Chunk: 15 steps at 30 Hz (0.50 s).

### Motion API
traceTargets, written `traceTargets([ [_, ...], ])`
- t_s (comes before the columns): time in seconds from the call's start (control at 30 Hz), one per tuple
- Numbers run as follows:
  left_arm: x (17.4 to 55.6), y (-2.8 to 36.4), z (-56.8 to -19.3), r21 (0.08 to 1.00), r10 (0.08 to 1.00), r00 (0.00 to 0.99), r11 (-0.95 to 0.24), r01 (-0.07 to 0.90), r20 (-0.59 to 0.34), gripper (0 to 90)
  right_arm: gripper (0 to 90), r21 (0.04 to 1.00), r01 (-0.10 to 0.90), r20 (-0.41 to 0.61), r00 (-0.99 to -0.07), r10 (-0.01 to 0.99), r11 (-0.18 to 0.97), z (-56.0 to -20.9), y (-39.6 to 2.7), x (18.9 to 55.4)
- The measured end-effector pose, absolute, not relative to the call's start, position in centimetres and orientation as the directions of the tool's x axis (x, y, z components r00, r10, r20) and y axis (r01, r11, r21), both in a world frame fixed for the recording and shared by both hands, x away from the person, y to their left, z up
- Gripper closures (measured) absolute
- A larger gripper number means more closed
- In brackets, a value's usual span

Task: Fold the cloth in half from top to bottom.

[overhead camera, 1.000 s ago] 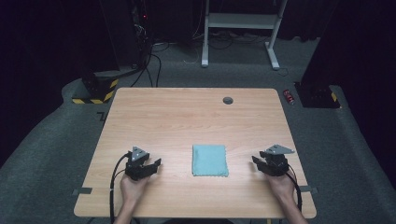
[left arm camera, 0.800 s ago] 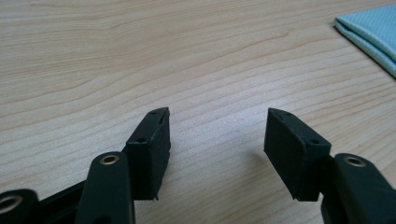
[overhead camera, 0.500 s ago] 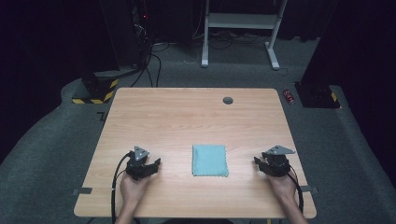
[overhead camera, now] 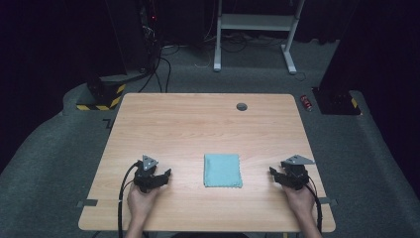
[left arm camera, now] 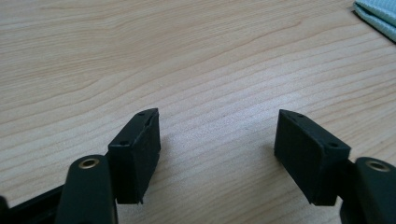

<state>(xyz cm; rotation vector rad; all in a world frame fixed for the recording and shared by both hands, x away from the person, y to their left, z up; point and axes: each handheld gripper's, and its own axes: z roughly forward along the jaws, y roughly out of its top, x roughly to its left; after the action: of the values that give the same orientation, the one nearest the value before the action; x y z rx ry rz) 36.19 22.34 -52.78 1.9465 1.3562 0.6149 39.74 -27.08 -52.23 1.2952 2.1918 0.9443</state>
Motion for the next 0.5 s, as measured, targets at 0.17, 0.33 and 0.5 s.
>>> traceTargets([
  [0.17,36.03,22.24,-52.80,0.752,0.945,0.326,-0.212,0.624,-0.004,29.6,40.2,0.732,0.597,-0.018,-0.465,0.885,0.328,-52.23,-27.09,39.76],
  [0.33,36.03,22.22,-52.81,0.752,0.945,0.328,-0.213,0.624,-0.004,28.9,39.5,0.732,0.602,-0.017,-0.454,0.891,0.321,-52.24,-27.04,39.72],
  [0.5,36.03,22.23,-52.81,0.752,0.945,0.328,-0.213,0.624,-0.005,28.9,39.4,0.731,0.602,-0.017,-0.454,0.891,0.320,-52.24,-27.04,39.72],
])
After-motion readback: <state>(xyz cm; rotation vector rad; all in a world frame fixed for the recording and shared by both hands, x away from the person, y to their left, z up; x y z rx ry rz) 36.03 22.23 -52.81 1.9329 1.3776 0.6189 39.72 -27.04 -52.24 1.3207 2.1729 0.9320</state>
